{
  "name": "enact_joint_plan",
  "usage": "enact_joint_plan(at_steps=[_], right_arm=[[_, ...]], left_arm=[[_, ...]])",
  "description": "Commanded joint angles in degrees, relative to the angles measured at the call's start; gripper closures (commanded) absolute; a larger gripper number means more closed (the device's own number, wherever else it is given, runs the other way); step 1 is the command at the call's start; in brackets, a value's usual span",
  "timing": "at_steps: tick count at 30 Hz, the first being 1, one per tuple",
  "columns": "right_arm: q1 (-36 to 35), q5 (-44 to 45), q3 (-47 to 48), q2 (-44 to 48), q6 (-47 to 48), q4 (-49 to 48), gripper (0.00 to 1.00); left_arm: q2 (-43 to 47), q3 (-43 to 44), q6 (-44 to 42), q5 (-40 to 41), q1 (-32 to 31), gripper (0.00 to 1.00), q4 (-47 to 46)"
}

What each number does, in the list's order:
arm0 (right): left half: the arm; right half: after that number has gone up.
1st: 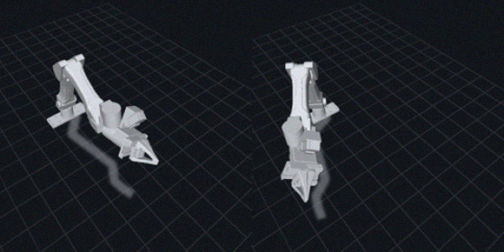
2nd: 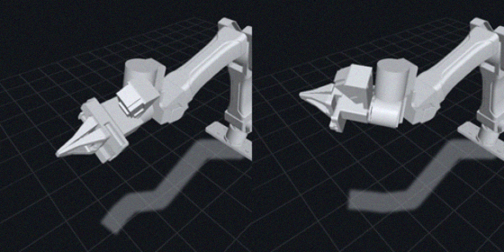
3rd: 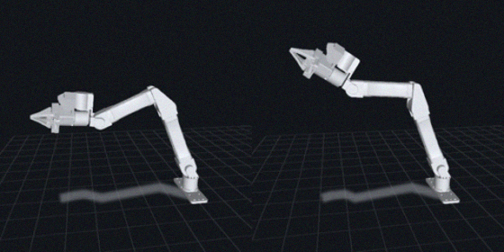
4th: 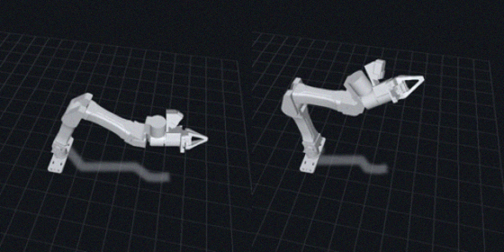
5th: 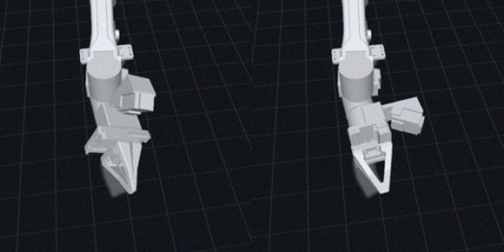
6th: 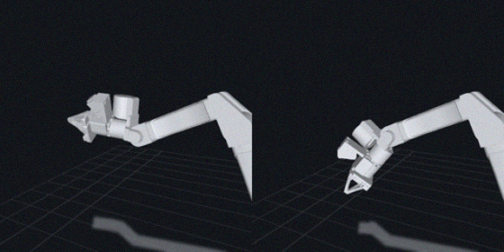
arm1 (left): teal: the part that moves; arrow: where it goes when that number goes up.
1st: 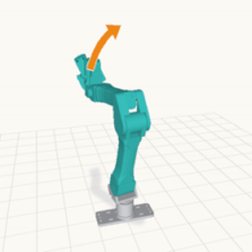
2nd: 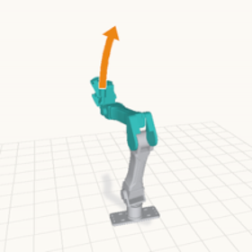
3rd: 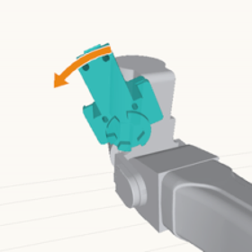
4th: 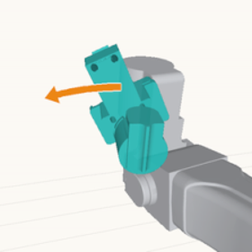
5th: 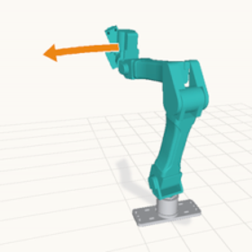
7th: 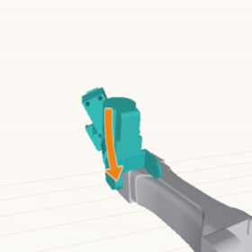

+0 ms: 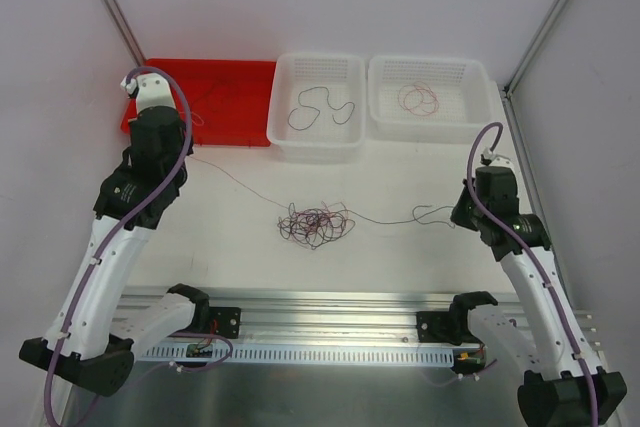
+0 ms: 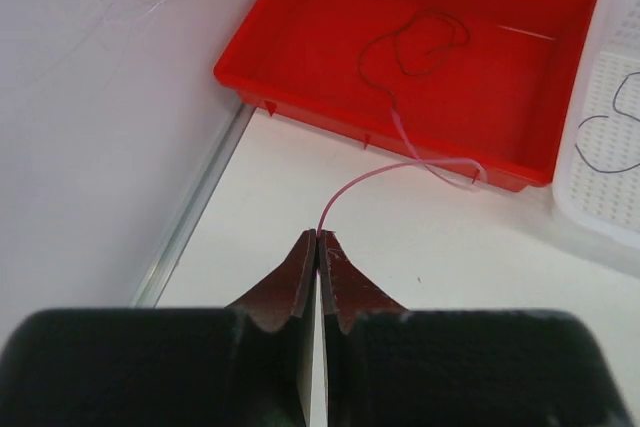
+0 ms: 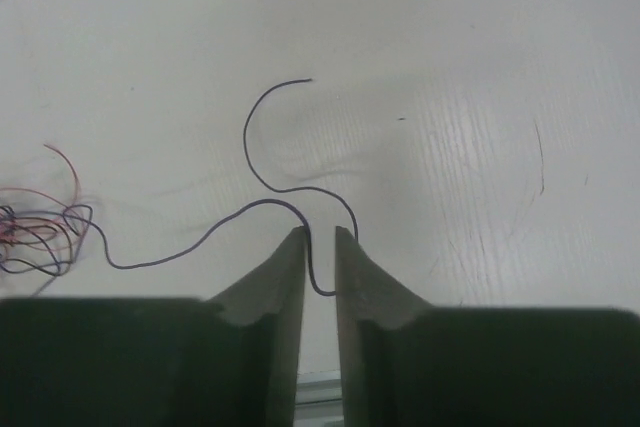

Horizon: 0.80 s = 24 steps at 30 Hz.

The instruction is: Untangle the cables

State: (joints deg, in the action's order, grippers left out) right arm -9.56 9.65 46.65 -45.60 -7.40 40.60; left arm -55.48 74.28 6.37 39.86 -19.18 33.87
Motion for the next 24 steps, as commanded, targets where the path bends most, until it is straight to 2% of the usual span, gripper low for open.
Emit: enact_joint_plan(at_steps=[1, 3, 4, 6, 9, 14, 16, 18, 22, 24], right_arm=[[0.42, -3.84, -0.86, -0.63, 0.54, -0.17, 0.75], [0.25, -7.52, -0.86, 0.07, 1.94, -1.04, 0.63], [-0.02, -8.32, -0.51, 0.43, 2.47, -1.40, 0.49], [-1.15, -9.12, 0.45, 1.91, 3.44, -1.40, 0.36], [-4.13, -13.23, 3.17, 3.06, 6.51, -1.49, 0.31], [-10.37, -23.09, 5.55, 0.97, 8.53, -8.77, 0.30], [-16.34, -23.37, 6.17, -1.40, 9.50, -12.10, 0.30], [-21.87, -23.62, 7.13, -6.41, 11.35, -14.57, 0.32], [-27.25, -27.13, 8.36, -16.34, 12.76, -24.22, 0.37], [-30.14, -27.49, 11.16, -22.56, 14.94, -25.83, 0.41]], left_arm=[[0.73, 3.59, -0.75, -3.94, 0.46, 1.00, 1.20], [1.25, 2.63, -0.22, -9.51, 0.46, 1.00, 1.20], [1.95, 2.01, 0.48, -14.15, 0.46, 1.00, 1.11], [2.66, -0.53, 1.18, -17.95, 0.46, 1.00, 0.94], [3.71, -4.22, 1.98, -24.81, 0.46, 1.00, 0.33], [5.30, -9.15, 1.80, -28.34, 0.46, 1.00, -2.22], [5.65, -9.24, 1.89, -28.17, 0.55, 1.00, -2.23], [5.82, -8.89, 2.07, -27.90, 0.46, 1.00, -2.14], [6.35, -7.84, 3.47, -27.20, 0.46, 1.00, -2.14], [6.79, -7.83, 3.82, -26.94, 0.46, 1.00, -1.96]])
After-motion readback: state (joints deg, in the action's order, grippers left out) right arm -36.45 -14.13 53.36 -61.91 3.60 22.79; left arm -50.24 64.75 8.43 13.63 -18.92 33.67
